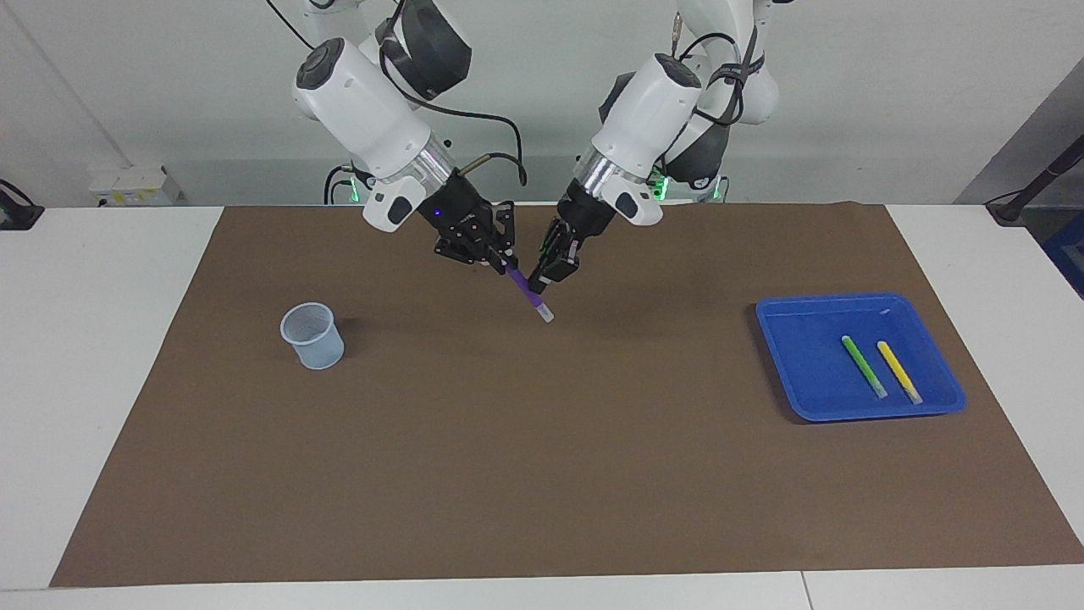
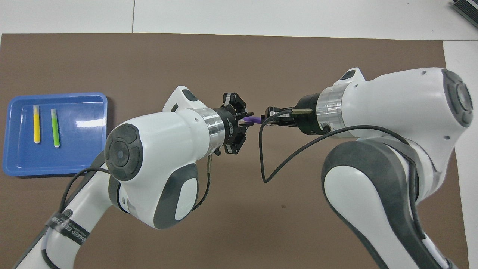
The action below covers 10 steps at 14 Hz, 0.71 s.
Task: Transfer and insert pens with both arms
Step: 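Close the right gripper on the pen and open the left gripper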
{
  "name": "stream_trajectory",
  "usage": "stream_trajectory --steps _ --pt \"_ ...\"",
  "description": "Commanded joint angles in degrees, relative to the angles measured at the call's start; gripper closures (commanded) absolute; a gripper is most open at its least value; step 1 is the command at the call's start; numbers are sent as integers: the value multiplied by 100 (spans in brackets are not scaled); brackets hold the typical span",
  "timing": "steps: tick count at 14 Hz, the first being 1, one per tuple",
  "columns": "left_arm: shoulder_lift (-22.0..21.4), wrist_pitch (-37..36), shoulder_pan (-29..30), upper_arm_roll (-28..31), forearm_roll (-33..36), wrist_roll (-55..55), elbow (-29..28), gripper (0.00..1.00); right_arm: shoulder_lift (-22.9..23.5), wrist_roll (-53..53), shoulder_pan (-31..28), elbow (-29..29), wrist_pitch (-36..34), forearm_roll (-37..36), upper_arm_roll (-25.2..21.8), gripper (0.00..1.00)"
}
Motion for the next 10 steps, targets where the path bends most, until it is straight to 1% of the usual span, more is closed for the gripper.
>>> stream_trajectory --steps 1,4,6,9,10 --pt "-12 98 -130 58 -84 -7 -26 0 -34 -21 1 -48 -35 81 0 100" --pt "-91 -24 -121 66 -32 1 -34 0 -34 -30 -26 -30 -113 -6 0 100" --pt "-205 -471 1 119 -14 167 -35 0 -34 -65 -70 -21 -218 -155 -17 100" --pt "-311 -1086 457 128 4 1017 -34 0 -52 -231 -271 31 -490 -857 -26 100" --pt "-372 -1358 641 128 4 1517 -34 0 -78 -371 -385 31 -605 -1051 -35 100"
